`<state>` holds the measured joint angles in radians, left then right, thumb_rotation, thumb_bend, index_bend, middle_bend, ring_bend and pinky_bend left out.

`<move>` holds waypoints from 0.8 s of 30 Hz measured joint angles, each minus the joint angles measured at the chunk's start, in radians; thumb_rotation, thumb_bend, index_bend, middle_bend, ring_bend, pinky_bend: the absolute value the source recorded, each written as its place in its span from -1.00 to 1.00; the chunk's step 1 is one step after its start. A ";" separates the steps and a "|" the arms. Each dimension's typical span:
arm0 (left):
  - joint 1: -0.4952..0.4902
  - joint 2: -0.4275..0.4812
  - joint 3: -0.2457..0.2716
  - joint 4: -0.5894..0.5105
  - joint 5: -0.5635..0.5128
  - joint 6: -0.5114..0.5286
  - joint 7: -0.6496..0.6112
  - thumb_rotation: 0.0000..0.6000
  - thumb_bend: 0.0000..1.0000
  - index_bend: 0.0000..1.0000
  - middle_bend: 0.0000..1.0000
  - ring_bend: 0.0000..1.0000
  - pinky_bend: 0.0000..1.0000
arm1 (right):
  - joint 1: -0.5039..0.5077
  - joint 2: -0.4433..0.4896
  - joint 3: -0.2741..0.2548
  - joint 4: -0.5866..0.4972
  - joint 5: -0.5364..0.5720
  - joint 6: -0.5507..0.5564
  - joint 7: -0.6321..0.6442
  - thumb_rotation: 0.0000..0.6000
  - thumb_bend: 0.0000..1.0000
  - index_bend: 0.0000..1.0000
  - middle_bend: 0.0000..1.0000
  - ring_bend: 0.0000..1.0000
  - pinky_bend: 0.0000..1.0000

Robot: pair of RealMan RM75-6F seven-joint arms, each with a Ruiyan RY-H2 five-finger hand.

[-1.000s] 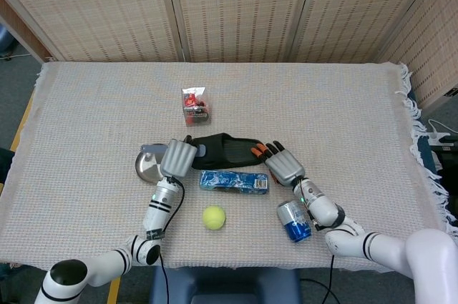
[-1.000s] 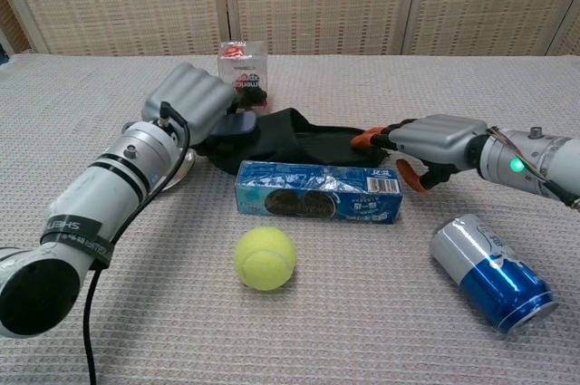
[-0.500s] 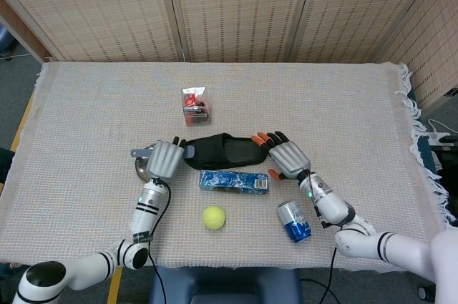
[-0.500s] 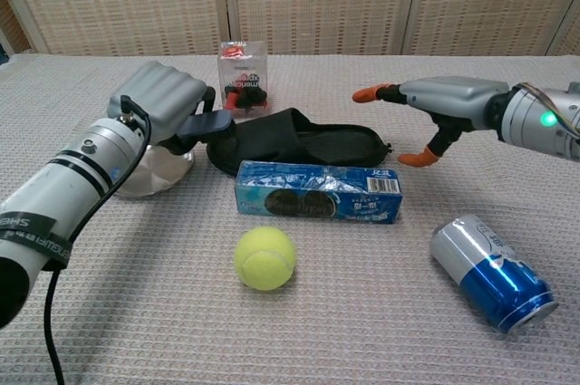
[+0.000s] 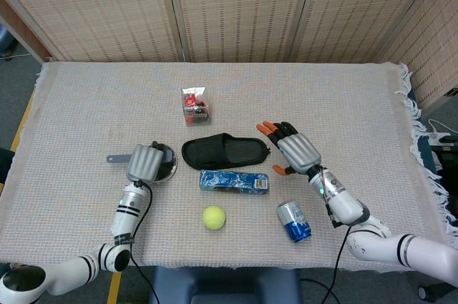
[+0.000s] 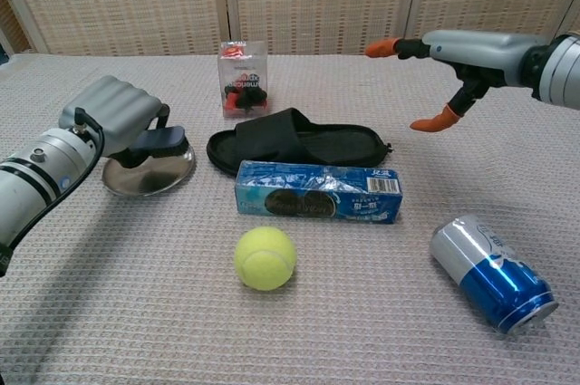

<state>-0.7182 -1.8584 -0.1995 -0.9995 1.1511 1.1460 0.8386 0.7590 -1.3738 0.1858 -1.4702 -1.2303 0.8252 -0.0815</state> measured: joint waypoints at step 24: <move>0.000 0.069 -0.006 -0.157 -0.101 -0.061 0.120 1.00 -0.25 -0.84 -0.77 0.70 1.00 | -0.001 -0.010 -0.014 -0.039 0.054 0.035 -0.075 1.00 -0.63 -1.00 -1.00 -1.00 -1.00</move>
<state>-0.7183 -1.7894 -0.2054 -1.1560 1.0501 1.0852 0.9585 0.7583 -1.3841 0.1715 -1.5090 -1.1760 0.8598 -0.1560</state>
